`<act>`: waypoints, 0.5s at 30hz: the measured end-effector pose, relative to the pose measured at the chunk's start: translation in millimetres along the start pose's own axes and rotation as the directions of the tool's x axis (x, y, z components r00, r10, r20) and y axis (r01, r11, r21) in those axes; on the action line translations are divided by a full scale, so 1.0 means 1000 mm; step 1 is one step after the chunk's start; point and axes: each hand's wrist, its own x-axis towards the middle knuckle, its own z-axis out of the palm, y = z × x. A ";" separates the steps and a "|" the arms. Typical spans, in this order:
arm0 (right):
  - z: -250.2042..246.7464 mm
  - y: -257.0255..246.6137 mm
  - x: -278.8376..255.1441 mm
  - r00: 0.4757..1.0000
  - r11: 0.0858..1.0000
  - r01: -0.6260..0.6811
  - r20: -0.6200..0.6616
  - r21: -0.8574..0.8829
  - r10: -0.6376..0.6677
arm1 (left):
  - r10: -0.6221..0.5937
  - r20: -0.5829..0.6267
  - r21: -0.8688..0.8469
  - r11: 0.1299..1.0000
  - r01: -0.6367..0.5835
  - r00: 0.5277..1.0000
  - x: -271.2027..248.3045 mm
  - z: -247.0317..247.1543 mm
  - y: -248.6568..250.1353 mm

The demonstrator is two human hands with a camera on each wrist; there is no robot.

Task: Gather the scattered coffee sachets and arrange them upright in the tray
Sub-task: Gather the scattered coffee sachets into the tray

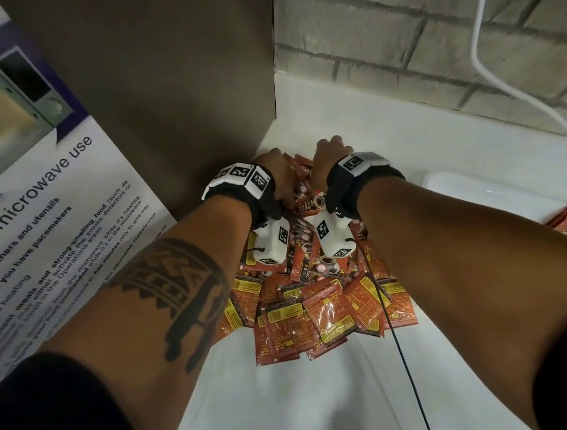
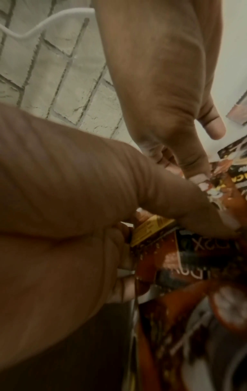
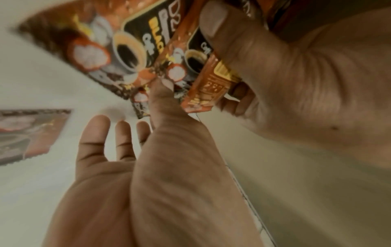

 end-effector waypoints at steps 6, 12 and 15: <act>-0.014 0.022 -0.002 1.000 0.995 0.015 0.004 0.098 -0.015 | 0.003 -0.167 -0.153 0.988 -0.029 0.986 -0.004 0.000 0.002; -0.050 0.032 -0.030 0.989 0.971 0.123 -0.106 0.204 -0.103 | -0.017 -0.376 -0.350 0.929 -0.124 0.927 -0.031 -0.028 0.008; -0.058 0.029 -0.049 0.979 0.942 0.203 -0.039 0.268 -0.200 | -0.035 -0.459 -0.419 0.889 -0.182 0.888 -0.063 -0.041 0.003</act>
